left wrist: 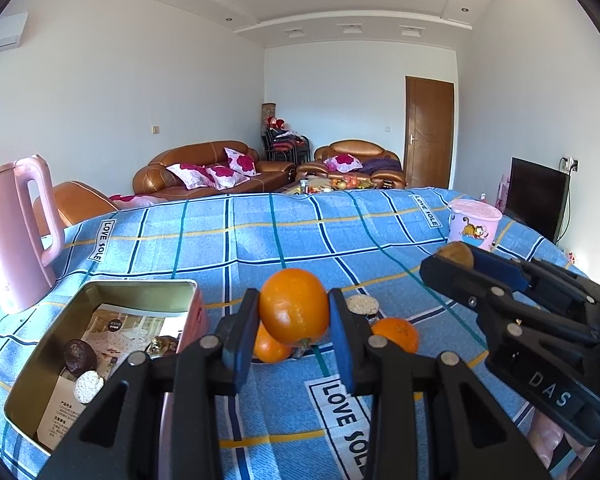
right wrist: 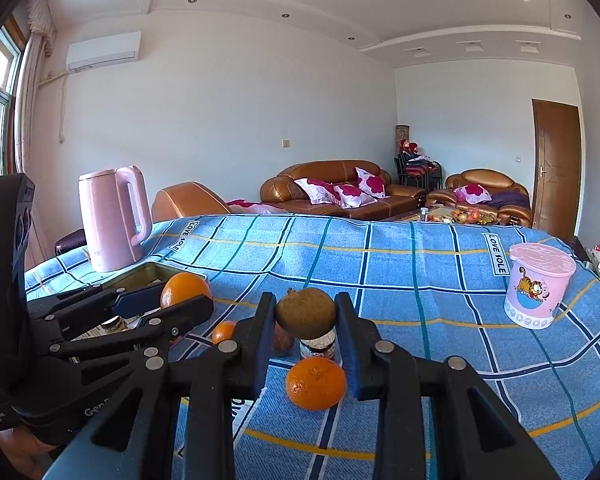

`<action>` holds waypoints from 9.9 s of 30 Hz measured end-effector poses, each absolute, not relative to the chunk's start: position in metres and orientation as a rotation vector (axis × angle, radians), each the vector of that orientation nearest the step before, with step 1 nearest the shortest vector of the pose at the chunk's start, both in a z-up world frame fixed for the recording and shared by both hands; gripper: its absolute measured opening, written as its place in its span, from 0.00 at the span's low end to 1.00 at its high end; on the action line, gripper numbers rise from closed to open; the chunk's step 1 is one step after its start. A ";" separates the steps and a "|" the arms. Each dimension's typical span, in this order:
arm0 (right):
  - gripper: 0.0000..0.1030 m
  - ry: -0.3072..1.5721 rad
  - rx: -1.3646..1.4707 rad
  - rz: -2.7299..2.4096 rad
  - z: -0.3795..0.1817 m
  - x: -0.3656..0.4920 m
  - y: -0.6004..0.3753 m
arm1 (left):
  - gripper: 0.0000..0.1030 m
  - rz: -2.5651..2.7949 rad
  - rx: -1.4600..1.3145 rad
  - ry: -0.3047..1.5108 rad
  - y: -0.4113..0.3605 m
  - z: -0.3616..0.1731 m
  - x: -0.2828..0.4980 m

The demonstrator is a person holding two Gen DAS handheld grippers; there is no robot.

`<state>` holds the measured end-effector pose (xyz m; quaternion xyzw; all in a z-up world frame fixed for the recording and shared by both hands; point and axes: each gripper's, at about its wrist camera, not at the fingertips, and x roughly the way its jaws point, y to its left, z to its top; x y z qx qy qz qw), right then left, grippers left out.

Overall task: Organize fruits
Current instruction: 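Lift the orange with the left gripper while the right gripper lifts the yellow fruit, then carry the orange with the left gripper over the tin while the right gripper brings the yellow fruit, then open the left gripper dropping the orange into the tin while the right gripper releases the yellow fruit, then move both grippers from the tin back toward the remaining fruits, then grasp a passion fruit with the left gripper while the right gripper grasps a large orange, then lift the passion fruit with the left gripper while the right gripper lifts the large orange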

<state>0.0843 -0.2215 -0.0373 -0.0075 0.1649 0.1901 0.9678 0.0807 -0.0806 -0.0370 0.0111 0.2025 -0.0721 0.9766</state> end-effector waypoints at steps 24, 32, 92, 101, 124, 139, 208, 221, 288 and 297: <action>0.31 0.308 -0.026 0.408 -0.036 0.072 -0.212 | 0.35 -0.105 0.008 0.368 -0.068 -0.035 0.070; 0.31 0.318 -0.025 0.427 -0.036 0.072 -0.204 | 0.35 -0.095 0.007 0.387 -0.060 -0.036 0.069; 0.31 0.392 -0.126 0.651 -0.044 0.092 -0.080 | 0.35 0.140 -0.082 0.513 0.069 -0.048 0.072; 0.31 0.405 -0.134 0.669 -0.047 0.096 -0.068 | 0.35 0.171 -0.083 0.539 0.081 -0.052 0.074; 0.31 0.502 -0.155 0.701 -0.057 0.120 -0.040 | 0.35 0.188 -0.059 0.623 0.092 -0.060 0.083; 0.31 0.605 -0.163 0.703 -0.066 0.136 -0.033 | 0.36 0.185 -0.008 0.634 0.084 -0.061 0.086; 0.46 0.718 -0.047 0.230 -0.071 0.158 -0.211 | 0.90 -0.070 0.082 0.585 -0.054 -0.036 0.112; 0.47 0.710 0.019 0.158 -0.073 0.174 -0.232 | 0.83 -0.217 0.204 0.707 -0.105 -0.055 0.161; 0.47 0.516 0.045 0.244 -0.053 0.142 -0.238 | 0.52 -0.151 0.116 0.569 -0.092 -0.054 0.148; 0.47 0.485 0.040 0.252 -0.050 0.135 -0.237 | 0.52 -0.136 0.085 0.530 -0.085 -0.050 0.140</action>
